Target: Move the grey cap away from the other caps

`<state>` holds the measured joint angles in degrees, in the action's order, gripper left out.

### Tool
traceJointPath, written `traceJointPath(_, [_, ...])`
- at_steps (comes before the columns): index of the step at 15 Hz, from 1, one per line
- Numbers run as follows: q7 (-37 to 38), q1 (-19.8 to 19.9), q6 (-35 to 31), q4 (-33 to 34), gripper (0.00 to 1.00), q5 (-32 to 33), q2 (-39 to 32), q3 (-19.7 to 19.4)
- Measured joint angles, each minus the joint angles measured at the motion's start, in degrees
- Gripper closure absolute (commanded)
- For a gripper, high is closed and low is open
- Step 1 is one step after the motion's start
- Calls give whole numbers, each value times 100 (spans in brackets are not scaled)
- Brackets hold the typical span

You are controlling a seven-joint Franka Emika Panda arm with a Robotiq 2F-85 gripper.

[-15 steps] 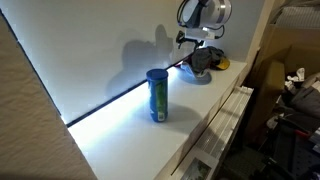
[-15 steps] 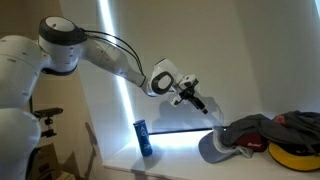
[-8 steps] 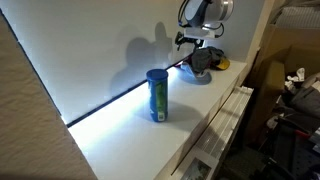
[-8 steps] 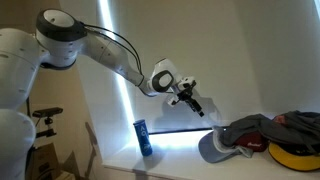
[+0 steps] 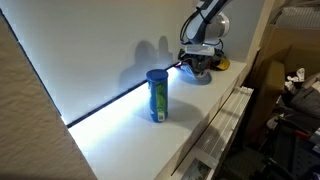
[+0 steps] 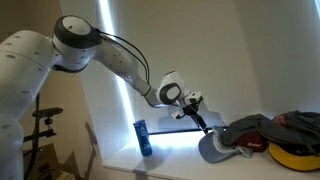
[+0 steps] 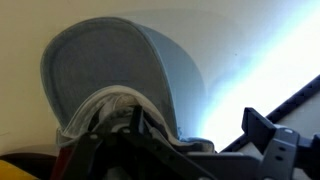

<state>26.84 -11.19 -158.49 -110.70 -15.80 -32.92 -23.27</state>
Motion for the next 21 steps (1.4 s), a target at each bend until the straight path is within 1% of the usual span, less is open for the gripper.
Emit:
traceJointPath(2, [358, 8, 0, -1, 0, 373, -74, -6])
traceJointPath(4, [829, -13, 0, 5, 0, 760, -274, -90])
traceJointPath(6, [924, 15, -26, 12, 0, 839, -373, -69])
traceJointPath(10, [929, 18, -26, 44, 0, 839, -337, -51])
traceJointPath(12, [938, 49, -26, 44, 28, 839, -353, 1])
traceJointPath(13, [938, 78, -26, 44, 34, 839, -358, 47])
traceJointPath(14, [938, 120, -37, 42, 16, 838, -361, 96])
traceJointPath(15, [937, 194, -77, 26, 8, 833, -363, 147])
traceJointPath(17, [937, 374, -184, -38, 0, 832, -368, 206])
traceJointPath(18, [927, 472, -246, -78, 31, 832, -370, 213])
traceJointPath(19, [904, 572, -347, -128, 27, 831, -370, 222])
traceJointPath(20, [870, 676, -445, -171, 29, 824, -370, 243])
traceJointPath(21, [849, 761, -532, -204, 36, 818, -370, 262])
